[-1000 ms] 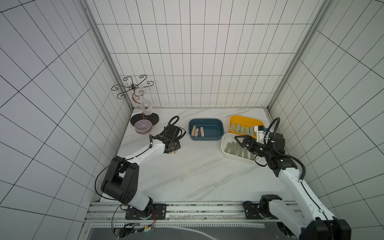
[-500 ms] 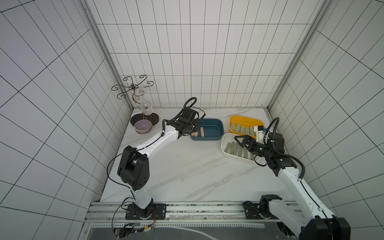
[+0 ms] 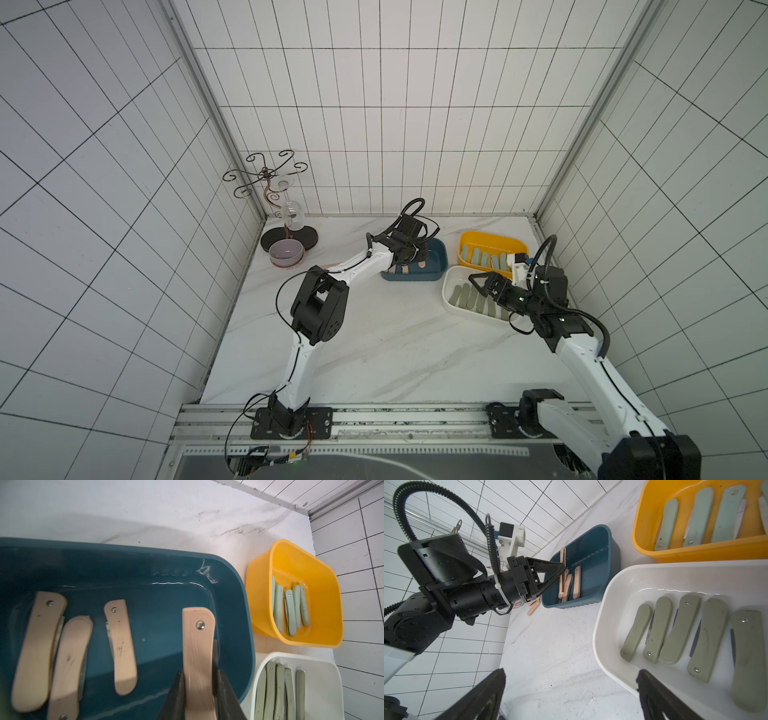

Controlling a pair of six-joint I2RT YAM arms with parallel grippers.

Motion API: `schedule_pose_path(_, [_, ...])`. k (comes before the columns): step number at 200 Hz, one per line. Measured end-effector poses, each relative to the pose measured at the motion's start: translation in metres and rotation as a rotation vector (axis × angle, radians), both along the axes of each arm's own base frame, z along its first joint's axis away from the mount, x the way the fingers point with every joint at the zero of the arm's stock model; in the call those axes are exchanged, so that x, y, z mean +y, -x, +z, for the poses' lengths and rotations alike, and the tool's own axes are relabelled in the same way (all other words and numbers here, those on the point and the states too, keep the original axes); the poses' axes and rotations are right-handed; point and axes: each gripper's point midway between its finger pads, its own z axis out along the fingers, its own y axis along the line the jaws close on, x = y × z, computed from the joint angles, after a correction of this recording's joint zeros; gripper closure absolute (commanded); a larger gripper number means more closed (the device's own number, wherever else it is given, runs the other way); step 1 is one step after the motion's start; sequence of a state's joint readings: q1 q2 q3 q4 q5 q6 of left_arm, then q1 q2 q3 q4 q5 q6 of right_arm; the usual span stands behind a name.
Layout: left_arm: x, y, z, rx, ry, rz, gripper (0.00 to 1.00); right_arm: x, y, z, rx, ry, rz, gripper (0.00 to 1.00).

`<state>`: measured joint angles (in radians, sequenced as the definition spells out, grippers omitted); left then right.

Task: Place the fruit knives into the storage box by color
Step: Place the fruit knife in the storage box.

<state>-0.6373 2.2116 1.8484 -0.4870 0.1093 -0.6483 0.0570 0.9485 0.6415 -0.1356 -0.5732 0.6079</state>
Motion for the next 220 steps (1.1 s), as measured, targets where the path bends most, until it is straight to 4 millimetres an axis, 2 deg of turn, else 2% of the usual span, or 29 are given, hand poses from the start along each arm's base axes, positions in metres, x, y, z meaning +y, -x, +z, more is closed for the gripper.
schedule_pose_path(45, [-0.026,-0.011,-0.027,0.03,0.064,-0.034,0.79,-0.002,0.004,-0.009,0.033,0.023,-0.001,0.0])
schedule_pose_path(85, [-0.043,-0.018,-0.036,0.042,0.108,-0.051,0.79,-0.003,0.008,-0.012,0.045,0.036,-0.001,0.0])
schedule_pose_path(154, [-0.05,-0.021,-0.052,0.067,0.135,-0.037,0.78,-0.004,0.011,-0.017,0.063,0.054,0.001,0.0])
schedule_pose_path(187, [-0.051,-0.022,-0.058,0.08,0.142,-0.03,0.72,-0.005,0.012,-0.018,0.067,0.057,0.001,0.0])
schedule_pose_path(220, [-0.055,-0.024,-0.067,0.092,0.152,-0.03,0.61,-0.005,0.013,-0.017,0.064,0.058,0.0,0.0])
